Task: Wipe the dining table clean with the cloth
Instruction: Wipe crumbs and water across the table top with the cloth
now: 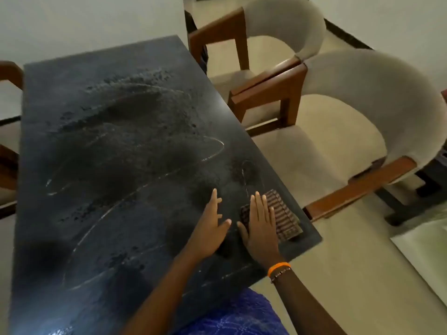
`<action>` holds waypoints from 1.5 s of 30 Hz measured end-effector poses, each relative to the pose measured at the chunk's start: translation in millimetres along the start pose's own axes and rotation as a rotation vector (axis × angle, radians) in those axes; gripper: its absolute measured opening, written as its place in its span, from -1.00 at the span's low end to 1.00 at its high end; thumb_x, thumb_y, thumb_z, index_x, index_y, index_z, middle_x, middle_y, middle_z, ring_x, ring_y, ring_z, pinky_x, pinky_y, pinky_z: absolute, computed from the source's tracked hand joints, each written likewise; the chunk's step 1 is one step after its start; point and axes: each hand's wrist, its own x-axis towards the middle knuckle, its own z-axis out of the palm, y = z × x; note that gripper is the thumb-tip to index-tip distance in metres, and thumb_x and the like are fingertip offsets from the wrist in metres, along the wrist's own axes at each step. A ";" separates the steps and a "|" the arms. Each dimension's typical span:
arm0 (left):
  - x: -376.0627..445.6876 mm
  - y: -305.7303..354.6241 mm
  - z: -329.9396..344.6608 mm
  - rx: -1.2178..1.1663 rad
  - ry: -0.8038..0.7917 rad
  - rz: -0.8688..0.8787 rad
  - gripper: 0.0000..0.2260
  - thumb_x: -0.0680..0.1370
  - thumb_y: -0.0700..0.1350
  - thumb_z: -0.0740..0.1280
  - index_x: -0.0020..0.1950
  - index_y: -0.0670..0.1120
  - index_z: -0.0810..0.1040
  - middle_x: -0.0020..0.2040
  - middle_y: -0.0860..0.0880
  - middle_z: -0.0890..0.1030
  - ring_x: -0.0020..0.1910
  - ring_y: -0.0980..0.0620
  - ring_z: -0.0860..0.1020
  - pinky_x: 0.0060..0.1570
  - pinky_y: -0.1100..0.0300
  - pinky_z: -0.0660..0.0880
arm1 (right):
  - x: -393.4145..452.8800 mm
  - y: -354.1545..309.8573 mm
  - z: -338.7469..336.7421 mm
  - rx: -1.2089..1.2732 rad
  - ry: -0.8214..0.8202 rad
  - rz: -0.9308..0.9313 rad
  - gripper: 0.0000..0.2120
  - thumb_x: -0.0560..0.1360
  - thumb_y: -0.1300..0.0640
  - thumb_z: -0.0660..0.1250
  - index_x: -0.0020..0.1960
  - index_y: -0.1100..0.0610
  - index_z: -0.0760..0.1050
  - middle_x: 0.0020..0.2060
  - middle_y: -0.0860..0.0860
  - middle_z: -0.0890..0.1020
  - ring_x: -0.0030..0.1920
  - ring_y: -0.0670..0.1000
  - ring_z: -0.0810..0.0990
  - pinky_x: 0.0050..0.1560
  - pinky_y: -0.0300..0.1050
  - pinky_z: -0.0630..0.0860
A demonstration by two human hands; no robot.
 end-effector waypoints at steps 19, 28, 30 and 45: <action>9.3 -6.8 14.2 -0.075 -0.075 -0.245 -0.45 0.59 -0.13 0.19 0.52 -0.02 0.01 0.45 0.00 0.32 0.38 0.05 0.33 0.36 0.16 0.22 | 28.7 -3.4 -2.4 0.464 -0.072 -0.033 -0.51 0.61 0.30 0.06 0.50 0.26 0.02 0.50 0.18 0.13 0.53 0.09 0.03 0.52 -0.10 -0.01; -2.5 -34.0 -38.9 -0.223 0.293 -0.223 -0.52 0.56 -0.30 0.17 0.46 -0.04 0.21 0.42 -0.05 0.35 0.38 0.02 0.33 0.40 0.00 0.26 | 52.8 -96.8 2.1 1.078 -0.470 0.072 -0.61 0.62 0.30 0.07 0.44 0.27 0.23 0.38 0.09 0.37 0.34 -0.09 0.33 0.34 -0.44 0.23; -8.7 -38.1 -54.4 -0.257 0.410 -0.198 -0.53 0.55 -0.37 0.15 0.43 -0.09 0.24 0.39 -0.09 0.36 0.33 0.05 0.35 0.37 0.13 0.27 | 62.1 -118.0 5.8 1.385 -0.574 0.283 -0.66 0.61 0.30 0.05 0.37 0.32 0.33 0.28 0.20 0.48 0.24 0.07 0.48 0.32 -0.10 0.39; -28.9 -100.3 -222.8 -0.782 0.816 -0.318 -0.78 0.56 -0.13 0.25 0.20 -0.08 0.51 0.07 -0.05 0.61 -0.06 0.09 0.57 -0.20 0.24 0.49 | 113.0 -279.6 49.3 1.908 -0.922 0.448 -0.65 0.46 0.13 0.25 0.18 0.27 0.51 0.04 0.22 0.65 0.05 0.19 0.64 -0.02 0.04 0.62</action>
